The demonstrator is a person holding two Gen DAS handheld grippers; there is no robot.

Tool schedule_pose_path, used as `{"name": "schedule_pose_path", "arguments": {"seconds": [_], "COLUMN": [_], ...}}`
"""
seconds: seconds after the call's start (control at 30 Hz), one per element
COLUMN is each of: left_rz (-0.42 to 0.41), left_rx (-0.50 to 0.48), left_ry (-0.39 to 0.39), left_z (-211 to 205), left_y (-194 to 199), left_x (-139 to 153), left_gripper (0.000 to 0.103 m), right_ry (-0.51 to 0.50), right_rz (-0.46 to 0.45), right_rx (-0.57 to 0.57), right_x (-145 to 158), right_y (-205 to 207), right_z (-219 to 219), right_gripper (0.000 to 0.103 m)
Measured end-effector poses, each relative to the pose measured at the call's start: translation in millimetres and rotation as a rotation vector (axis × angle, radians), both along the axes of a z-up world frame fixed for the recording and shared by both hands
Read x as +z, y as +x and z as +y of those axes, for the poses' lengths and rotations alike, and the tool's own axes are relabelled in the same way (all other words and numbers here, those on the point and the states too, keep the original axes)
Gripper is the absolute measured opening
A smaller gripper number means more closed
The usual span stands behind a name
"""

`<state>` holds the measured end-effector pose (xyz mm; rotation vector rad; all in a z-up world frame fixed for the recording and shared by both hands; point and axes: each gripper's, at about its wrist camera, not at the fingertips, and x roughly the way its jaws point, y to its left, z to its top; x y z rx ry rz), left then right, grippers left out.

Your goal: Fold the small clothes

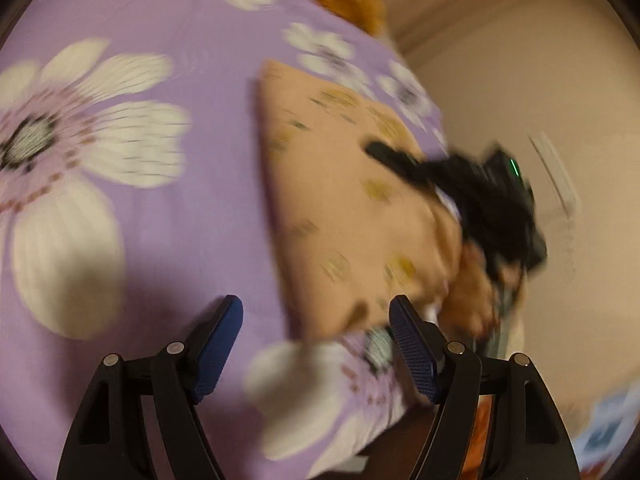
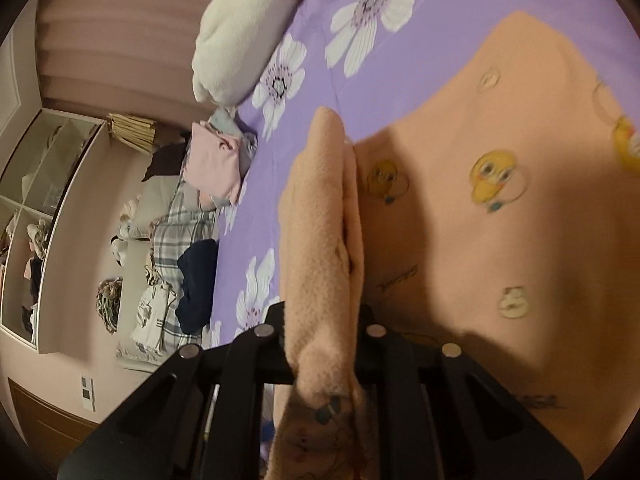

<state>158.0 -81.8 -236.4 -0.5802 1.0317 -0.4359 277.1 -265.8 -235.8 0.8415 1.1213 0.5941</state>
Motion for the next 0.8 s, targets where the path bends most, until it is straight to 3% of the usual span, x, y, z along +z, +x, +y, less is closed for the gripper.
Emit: {"name": "schedule_pose_path", "arguments": {"seconds": [0.13,0.17,0.2,0.3,0.37,0.6,0.7,0.8], "left_rz": [-0.048,-0.054,-0.033,-0.037,-0.039,-0.034,-0.050,-0.064], "left_rx": [-0.102,-0.096,-0.069,-0.023,-0.004,0.060,0.044,0.033], "left_ry": [0.091,0.158,0.287,0.388,0.413,0.353,0.407,0.456], "left_z": [-42,-52,-64,-76,-80,-64,-70,-78], "left_y": [-7,-6,-1,10,11,14,12,12], "left_x": [4,1,-5,-16,-13,-17,-16,-16], "left_gripper": [0.074,0.074,0.074,0.074,0.074,0.068,0.066,0.066], "right_ry": [0.024,0.036,0.050,0.043,0.032,-0.081,-0.135,-0.191], "right_rz": [-0.035,-0.031,-0.031,-0.039,-0.054,-0.006,0.026,-0.008], "right_rx": [-0.042,-0.054,-0.071,-0.107,-0.130,-0.178,-0.168,-0.149], "right_x": [12,12,13,15,19,8,1,4], "right_y": [-6,-6,-7,-11,-13,-13,-11,-13], "right_z": [-23,-31,-38,-61,-73,-100,-100,-99], "right_gripper": [0.015,0.015,0.015,0.015,0.015,0.015,0.015,0.015]}}
